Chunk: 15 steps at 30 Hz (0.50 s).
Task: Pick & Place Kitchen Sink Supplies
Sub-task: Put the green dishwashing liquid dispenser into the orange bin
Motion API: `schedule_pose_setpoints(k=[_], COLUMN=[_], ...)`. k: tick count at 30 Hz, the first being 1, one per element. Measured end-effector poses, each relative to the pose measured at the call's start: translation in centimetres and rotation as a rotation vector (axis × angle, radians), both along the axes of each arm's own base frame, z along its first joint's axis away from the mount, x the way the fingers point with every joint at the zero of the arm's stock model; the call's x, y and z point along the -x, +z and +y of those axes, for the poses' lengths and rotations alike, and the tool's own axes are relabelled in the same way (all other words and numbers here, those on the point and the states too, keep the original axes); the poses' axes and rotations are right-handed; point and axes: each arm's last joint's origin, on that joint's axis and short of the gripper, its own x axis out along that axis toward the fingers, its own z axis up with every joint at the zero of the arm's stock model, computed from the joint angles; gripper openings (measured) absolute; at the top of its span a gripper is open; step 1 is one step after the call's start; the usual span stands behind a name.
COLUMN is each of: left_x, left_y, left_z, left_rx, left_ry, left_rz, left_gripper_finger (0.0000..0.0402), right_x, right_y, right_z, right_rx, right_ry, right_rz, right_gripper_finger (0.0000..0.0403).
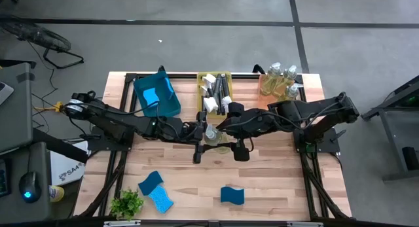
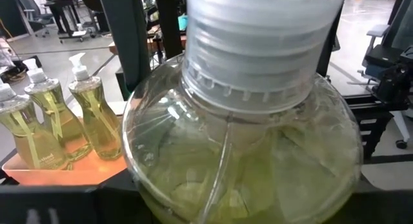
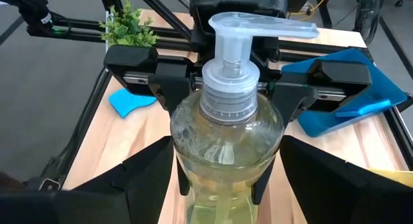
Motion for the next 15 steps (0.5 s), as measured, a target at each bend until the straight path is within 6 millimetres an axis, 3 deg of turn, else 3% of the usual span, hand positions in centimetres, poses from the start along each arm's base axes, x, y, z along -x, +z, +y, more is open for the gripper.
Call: schedule_pose_setpoints(k=[15], left_x=[0.0], left_y=[0.1], left_z=[0.0], left_rx=[0.005], left_ry=[0.001], left_rz=[-0.007], left_gripper_finger=[0.0196], right_x=[-0.2], right_y=[-0.5], right_z=[-1.2], right_rx=[-0.063], right_ry=[0.068], right_rz=[0.06], right_gripper_finger=[0.0298])
